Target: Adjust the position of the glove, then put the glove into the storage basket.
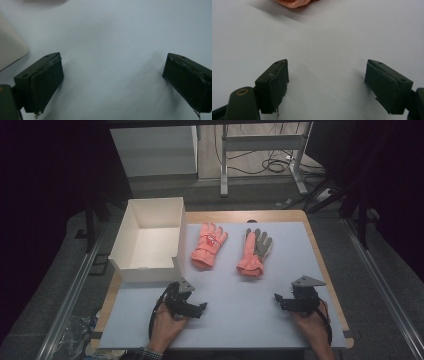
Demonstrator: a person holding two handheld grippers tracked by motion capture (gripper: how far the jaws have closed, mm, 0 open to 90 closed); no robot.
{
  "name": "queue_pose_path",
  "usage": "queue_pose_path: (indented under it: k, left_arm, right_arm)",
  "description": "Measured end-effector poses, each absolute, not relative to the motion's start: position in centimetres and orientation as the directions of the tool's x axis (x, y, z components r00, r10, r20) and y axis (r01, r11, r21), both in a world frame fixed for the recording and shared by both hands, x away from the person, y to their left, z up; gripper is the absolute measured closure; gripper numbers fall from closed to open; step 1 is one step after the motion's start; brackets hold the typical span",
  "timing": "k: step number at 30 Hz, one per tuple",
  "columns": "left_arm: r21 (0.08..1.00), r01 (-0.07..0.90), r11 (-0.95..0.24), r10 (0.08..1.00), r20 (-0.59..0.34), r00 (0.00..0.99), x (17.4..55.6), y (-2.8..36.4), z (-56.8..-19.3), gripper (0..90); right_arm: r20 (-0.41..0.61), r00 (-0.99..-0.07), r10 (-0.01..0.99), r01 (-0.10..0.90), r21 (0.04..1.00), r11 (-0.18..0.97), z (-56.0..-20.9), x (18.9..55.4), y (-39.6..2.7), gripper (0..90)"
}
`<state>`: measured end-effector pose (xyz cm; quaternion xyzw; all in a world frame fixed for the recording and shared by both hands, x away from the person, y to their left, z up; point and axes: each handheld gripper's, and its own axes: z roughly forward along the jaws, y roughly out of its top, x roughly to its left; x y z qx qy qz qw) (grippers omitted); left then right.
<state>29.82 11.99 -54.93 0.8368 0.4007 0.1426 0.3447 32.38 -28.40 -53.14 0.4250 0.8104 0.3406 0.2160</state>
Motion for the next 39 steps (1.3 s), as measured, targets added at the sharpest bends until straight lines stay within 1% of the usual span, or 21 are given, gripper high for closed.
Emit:
queue_pose_path:
  k: [20,24,29,31,32,33,37,38,39]
  left_arm:
    - [0.693,0.574,-0.436,0.771,-0.041,0.636,29.8,12.0,-54.9,3.1]
    - [0.693,0.574,-0.436,0.771,-0.041,0.636,29.8,12.0,-54.9,3.1]
    - [0.693,0.574,-0.436,0.771,-0.041,0.635,29.8,12.0,-54.9,3.1]
    - [0.693,0.574,-0.436,0.771,-0.041,0.635,29.8,12.0,-54.9,3.1]
    - [0.693,0.574,-0.436,0.771,-0.042,0.635,29.8,12.0,-54.9,3.1]
    - [0.693,0.574,-0.436,0.771,-0.041,0.635,29.8,12.0,-54.9,3.1]
    - [0.693,0.574,-0.436,0.771,-0.041,0.635,29.8,12.0,-54.9,3.1]
    - [0.693,0.574,-0.436,0.771,-0.042,0.635,29.8,12.0,-54.9,3.1]
    - [0.693,0.574,-0.436,0.771,-0.042,0.635,29.8,12.0,-54.9,3.1]
  right_arm:
    - [-0.047,-0.535,0.843,0.563,0.725,0.398,-52.9,32.6,-28.3,19.3]
    - [-0.025,-0.533,0.846,0.567,0.731,0.379,-52.5,33.2,-27.9,19.3]
    - [-0.039,-0.545,0.837,0.555,0.732,0.395,-51.8,34.0,-27.3,19.8]
    - [-0.041,-0.554,0.832,0.55,0.732,0.402,-51.4,34.5,-27.1,22.3]
    - [-0.039,-0.558,0.829,0.544,0.737,0.401,-50.9,35.0,-27.0,25.8]
    - [-0.039,-0.558,0.829,0.544,0.737,0.401,-50.9,35.0,-27.0,25.8]
    - [-0.035,-0.571,0.82,0.536,0.741,0.405,-50.0,36.2,-26.5,32.2]
    - [-0.037,-0.579,0.814,0.527,0.745,0.409,-49.5,36.7,-26.3,35.9]
    - [-0.037,-0.579,0.814,0.527,0.745,0.409,-49.5,36.7,-26.3,35.9]
